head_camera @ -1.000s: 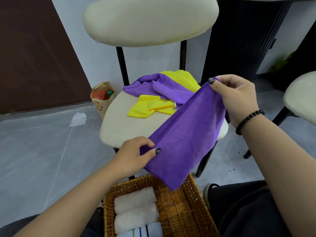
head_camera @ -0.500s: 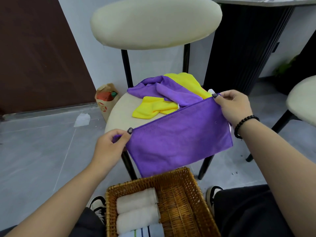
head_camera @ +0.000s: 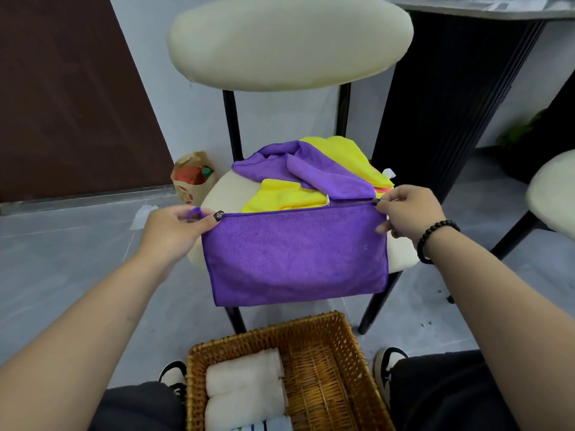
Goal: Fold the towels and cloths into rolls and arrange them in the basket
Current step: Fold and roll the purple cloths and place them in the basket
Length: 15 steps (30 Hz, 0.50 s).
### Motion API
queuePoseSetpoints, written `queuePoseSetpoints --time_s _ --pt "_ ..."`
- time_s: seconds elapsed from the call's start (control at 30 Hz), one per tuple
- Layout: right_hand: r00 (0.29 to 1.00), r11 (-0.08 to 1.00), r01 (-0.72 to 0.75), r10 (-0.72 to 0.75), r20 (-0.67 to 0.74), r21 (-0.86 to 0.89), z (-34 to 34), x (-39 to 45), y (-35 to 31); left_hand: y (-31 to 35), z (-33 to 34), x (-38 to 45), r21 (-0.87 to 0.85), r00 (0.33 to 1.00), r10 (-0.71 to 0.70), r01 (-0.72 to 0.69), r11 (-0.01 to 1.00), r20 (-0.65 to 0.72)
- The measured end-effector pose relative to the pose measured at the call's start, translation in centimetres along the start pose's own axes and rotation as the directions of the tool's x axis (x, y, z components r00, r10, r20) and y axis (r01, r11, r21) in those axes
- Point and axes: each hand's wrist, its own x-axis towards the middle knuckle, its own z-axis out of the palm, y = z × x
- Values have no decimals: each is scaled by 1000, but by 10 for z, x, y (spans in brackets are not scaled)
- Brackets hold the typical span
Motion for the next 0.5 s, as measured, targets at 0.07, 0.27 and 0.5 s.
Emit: queuePoseSetpoints --time_s 0.07,0.27,0.5 --pt "999 991 -48 47 7 123 6 5 -6 4 1 13 19 999 -52 51 998 2" --pt "996 956 -64 80 -45 285 26 26 -16 8 13 42 -145 984 -178 175 974 -9" --pt "983 982 25 10 -182 189 57 49 -17 -10 34 63 -142 984 -178 172 975 -29"
